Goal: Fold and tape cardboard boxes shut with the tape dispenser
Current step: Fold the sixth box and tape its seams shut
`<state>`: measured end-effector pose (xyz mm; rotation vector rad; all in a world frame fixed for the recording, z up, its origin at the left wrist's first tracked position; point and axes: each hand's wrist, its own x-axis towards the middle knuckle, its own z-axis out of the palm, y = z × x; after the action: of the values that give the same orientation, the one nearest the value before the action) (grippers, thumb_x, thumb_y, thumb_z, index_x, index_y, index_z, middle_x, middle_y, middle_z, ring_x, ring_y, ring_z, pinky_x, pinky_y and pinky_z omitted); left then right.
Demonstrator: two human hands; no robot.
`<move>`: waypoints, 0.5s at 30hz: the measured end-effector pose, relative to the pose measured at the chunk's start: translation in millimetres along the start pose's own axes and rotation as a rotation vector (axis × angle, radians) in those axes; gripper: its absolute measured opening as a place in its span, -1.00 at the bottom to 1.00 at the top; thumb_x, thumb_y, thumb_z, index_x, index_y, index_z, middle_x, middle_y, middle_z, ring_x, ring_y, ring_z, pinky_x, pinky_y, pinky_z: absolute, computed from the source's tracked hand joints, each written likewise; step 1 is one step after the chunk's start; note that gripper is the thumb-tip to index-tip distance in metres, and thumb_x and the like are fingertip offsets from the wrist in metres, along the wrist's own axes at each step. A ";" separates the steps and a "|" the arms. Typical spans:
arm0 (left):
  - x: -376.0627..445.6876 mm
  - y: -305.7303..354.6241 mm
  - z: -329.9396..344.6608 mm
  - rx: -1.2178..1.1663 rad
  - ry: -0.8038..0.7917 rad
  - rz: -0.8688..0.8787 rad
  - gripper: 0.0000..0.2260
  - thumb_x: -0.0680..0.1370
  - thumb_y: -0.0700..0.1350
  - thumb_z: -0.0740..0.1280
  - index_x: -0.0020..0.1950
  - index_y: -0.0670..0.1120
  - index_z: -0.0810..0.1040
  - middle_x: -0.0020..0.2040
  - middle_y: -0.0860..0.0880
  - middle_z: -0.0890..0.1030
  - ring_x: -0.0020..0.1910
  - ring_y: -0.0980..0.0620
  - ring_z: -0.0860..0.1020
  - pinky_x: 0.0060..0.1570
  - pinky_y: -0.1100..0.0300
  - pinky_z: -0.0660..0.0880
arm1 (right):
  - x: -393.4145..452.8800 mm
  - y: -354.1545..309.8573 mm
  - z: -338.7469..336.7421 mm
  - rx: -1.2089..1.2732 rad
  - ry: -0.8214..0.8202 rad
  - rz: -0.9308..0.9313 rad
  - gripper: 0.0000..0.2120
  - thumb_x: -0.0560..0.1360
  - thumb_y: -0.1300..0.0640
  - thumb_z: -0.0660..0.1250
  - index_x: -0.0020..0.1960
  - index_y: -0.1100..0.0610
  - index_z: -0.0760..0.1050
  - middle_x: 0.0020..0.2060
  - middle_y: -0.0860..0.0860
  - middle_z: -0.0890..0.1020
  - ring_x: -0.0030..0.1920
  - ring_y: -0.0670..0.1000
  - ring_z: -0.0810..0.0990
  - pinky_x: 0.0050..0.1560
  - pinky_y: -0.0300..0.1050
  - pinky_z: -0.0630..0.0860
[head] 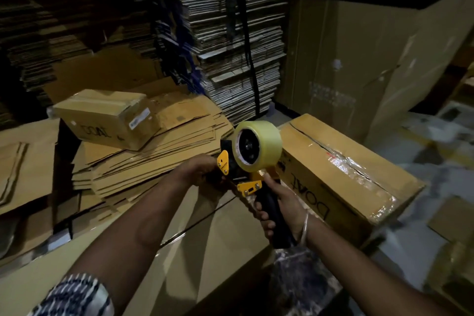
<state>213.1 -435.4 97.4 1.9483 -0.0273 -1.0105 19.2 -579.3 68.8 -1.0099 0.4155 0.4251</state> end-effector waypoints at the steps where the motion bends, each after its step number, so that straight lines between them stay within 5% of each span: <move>1: 7.1 1.9 -1.4 0.039 0.057 0.027 -0.89 0.54 -0.27 0.37 -0.14 -0.30 0.58 -0.12 -0.30 0.64 -0.28 -0.16 0.65 -0.31 0.08 0.63 | -0.2 1.1 1.4 -0.008 0.028 0.000 -0.35 0.31 -0.51 0.22 -0.31 0.13 0.42 -0.45 0.01 0.36 -0.57 -0.03 0.29 -0.48 -0.21 0.24; 4: 24.5 8.6 -1.4 0.195 0.254 0.106 -0.94 0.47 -0.29 0.44 -0.17 -0.26 0.59 -0.17 -0.25 0.64 -0.25 -0.13 0.63 -0.26 0.06 0.62 | -1.5 2.1 2.9 -0.034 0.097 -0.026 -0.35 0.28 -0.52 0.22 -0.33 0.13 0.43 -0.45 0.02 0.36 -0.56 -0.02 0.28 -0.46 -0.20 0.23; 8: 48.5 10.9 -14.2 0.262 0.440 0.193 -0.74 0.52 -0.27 0.42 -0.38 -0.20 0.56 -0.43 -0.14 0.55 -0.42 -0.09 0.54 -0.28 -0.05 0.63 | -4.7 5.2 -1.2 -0.045 0.135 -0.017 -0.35 0.29 -0.52 0.20 -0.37 0.11 0.45 -0.47 0.02 0.37 -0.56 -0.01 0.28 -0.45 -0.21 0.21; 12: 60.3 11.5 -13.8 0.325 0.479 0.220 -0.80 0.54 -0.25 0.36 -0.28 -0.12 0.51 -0.13 -0.20 0.66 -0.12 -0.16 0.67 -0.01 -0.06 0.65 | -3.3 7.1 -0.3 -0.073 0.136 -0.017 -0.36 0.27 -0.53 0.20 -0.33 0.10 0.43 -0.45 0.00 0.36 -0.54 -0.03 0.28 -0.45 -0.20 0.21; 15: 66.4 10.6 -13.9 0.523 0.647 0.275 -0.81 0.52 -0.10 0.45 -0.23 -0.17 0.61 -0.18 -0.17 0.68 -0.18 -0.14 0.65 -0.23 0.11 0.57 | -0.9 6.4 1.0 -0.091 0.129 -0.027 -0.35 0.28 -0.54 0.21 -0.30 0.10 0.41 -0.44 0.01 0.37 -0.52 -0.01 0.28 -0.43 -0.18 0.22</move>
<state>270.2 -457.7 66.2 2.5801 -0.2054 -0.1623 15.3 -575.6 65.2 -1.1337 0.5013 0.3580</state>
